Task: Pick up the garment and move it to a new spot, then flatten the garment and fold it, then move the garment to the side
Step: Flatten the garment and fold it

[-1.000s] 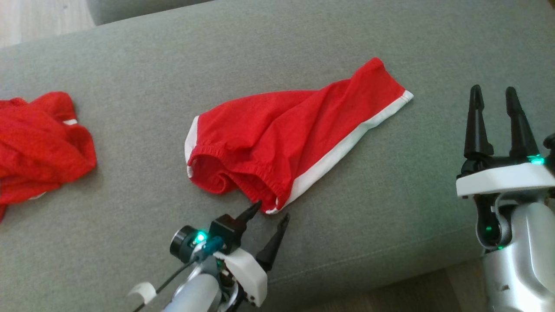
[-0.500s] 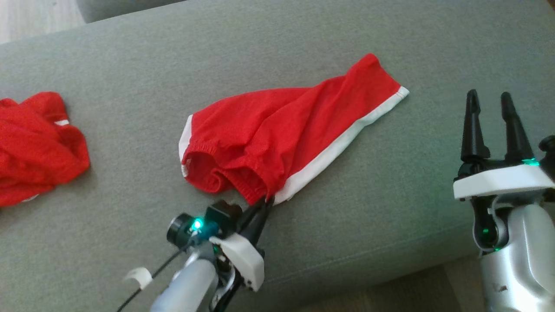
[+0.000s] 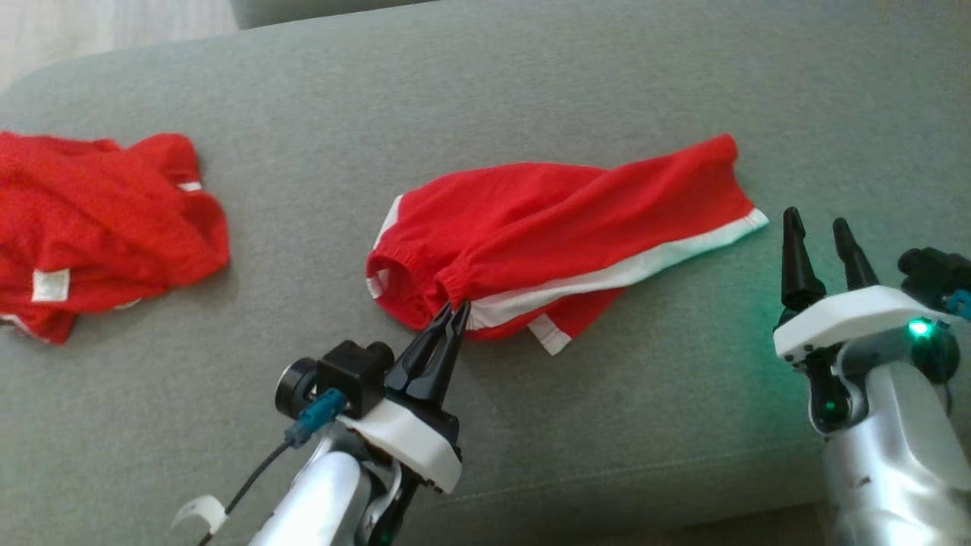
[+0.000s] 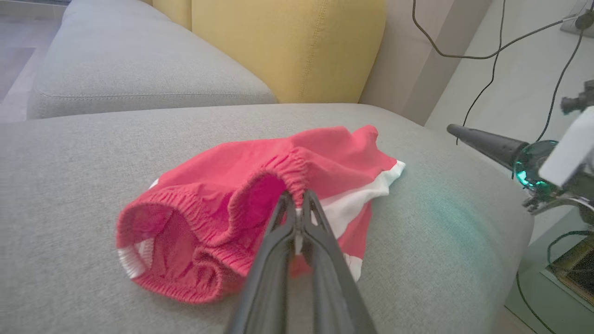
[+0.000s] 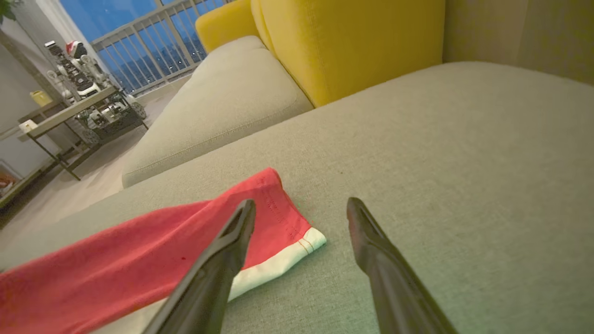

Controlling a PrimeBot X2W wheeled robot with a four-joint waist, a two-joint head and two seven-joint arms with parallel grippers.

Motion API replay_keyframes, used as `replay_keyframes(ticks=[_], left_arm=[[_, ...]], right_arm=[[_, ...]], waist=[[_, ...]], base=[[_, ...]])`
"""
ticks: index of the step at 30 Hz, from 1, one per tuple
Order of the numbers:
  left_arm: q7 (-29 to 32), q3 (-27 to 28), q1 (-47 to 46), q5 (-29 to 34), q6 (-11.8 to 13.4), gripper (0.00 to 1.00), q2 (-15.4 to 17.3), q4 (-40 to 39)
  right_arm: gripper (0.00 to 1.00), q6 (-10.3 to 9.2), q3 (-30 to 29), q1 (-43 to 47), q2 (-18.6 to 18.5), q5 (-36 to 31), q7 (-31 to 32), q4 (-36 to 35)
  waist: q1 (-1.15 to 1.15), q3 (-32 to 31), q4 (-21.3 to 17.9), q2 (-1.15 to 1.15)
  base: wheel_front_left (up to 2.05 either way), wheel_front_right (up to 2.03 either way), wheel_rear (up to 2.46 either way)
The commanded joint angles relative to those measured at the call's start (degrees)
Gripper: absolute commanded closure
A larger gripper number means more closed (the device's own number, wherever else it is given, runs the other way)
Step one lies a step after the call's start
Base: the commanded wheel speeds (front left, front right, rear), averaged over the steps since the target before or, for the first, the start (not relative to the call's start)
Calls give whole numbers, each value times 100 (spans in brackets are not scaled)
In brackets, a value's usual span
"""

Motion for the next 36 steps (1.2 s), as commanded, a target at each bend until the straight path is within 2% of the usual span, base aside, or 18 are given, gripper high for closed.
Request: replay_keyframes(ticks=[1,4,13,18,25,26,27,28,32,36], left_arm=[[-32,160,-137,54,-6,100,31,-233],[-32,45,-128,83,-41,100,23,-223],[-32,-70,-192,82,-65,100,-7,-259],[-32,-89,-219,78,-57,100,-16,-282],[-32,-88,-261,80,-50,100,-22,-228],[-32,-87,-270,78,-51,100,-22,-228],[-32,-84,-278,75,-52,100,-23,-228],[-32,-79,-286,72,-51,100,-23,-228],[-32,-69,-313,50,-46,100,-25,-221],[-32,-67,-340,10,-26,100,-26,-262]], right_arm=[[0,-1,93,-323,4,253,9,95],[0,-1,-20,-623,4,722,-26,849],[0,-1,-252,-1449,4,419,-406,2576],[0,-1,-535,-1660,4,98,-471,3028],[0,-1,-669,-1779,4,-83,-477,3194],[9,-1,-690,-1783,4,-102,-477,3208],[78,-1,-707,-1790,4,-110,-477,3233],[100,-1,-699,-1801,4,-114,-477,3264],[100,-1,-528,-1828,4,-91,-478,3294],[100,-1,-520,-1759,4,-48,-478,3018]], waist=[[0,16,132,0],[0,74,230,0],[0,167,443,0],[0,207,509,0],[0,230,525,0],[0,229,528,0],[0,225,532,0],[0,224,537,0],[0,197,552,0],[0,127,542,0]], base=[[0,0,0],[0,0,0],[0,0,0],[0,0,0],[0,0,0],[0,0,0],[0,0,0],[0,0,0],[0,0,0],[0,0,0]])
